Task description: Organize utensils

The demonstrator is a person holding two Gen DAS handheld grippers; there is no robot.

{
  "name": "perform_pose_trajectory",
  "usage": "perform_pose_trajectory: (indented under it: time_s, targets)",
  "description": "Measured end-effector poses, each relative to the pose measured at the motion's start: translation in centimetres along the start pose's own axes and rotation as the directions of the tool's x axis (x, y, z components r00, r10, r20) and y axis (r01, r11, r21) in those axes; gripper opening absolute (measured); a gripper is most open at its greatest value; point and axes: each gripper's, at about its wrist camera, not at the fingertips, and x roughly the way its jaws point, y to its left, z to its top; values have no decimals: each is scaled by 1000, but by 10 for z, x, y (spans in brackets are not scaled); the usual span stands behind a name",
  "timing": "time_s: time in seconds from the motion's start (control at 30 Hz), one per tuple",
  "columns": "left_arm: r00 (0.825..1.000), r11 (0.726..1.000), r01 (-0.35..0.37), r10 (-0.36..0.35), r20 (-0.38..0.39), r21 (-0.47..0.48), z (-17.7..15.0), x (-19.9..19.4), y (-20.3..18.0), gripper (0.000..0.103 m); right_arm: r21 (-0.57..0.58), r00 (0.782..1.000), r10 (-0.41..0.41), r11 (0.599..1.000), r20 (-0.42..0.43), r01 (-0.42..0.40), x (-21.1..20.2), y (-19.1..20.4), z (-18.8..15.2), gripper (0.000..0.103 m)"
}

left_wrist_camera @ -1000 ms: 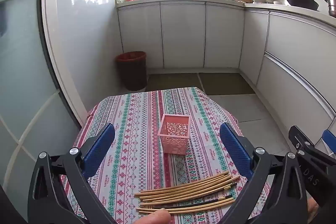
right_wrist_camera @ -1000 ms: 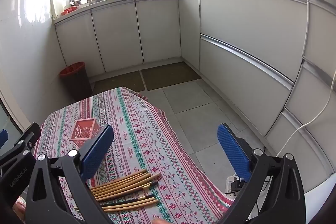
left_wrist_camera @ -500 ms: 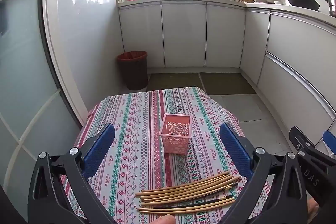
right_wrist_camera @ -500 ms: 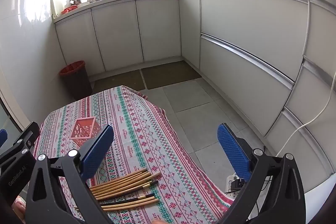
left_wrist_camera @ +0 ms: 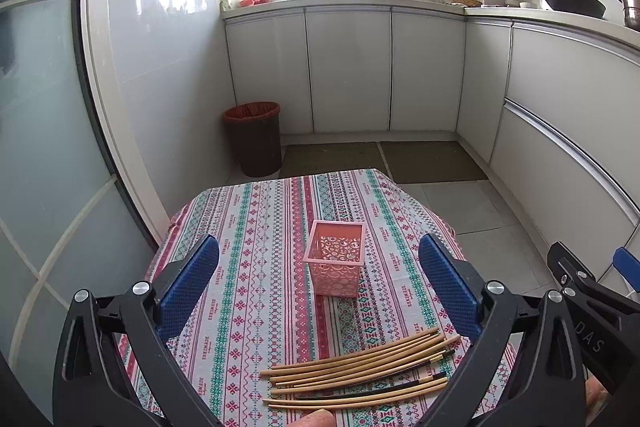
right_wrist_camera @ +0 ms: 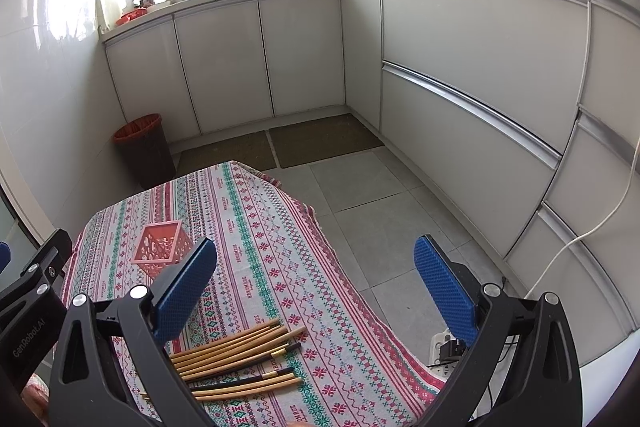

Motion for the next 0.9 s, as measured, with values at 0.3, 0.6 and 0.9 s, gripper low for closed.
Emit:
perform_pose_trajectory:
  time_s: [0.3,0.6,0.9]
  targets:
    - [1000,1000,-6,6,-13,-10,2,2,2,96,-1,1000,1,1000,-8,-1,1,1,-1,96]
    - [1000,1000,-10,9,-16,-14,2,1,2,96,-3,1000,2,1000,-9,-2,2,1,-1,96]
    - [1000,1000,-8,8,-18,-12,1,3,2,96,-5,1000,2,1000,-8,-2,1,2,-1,96]
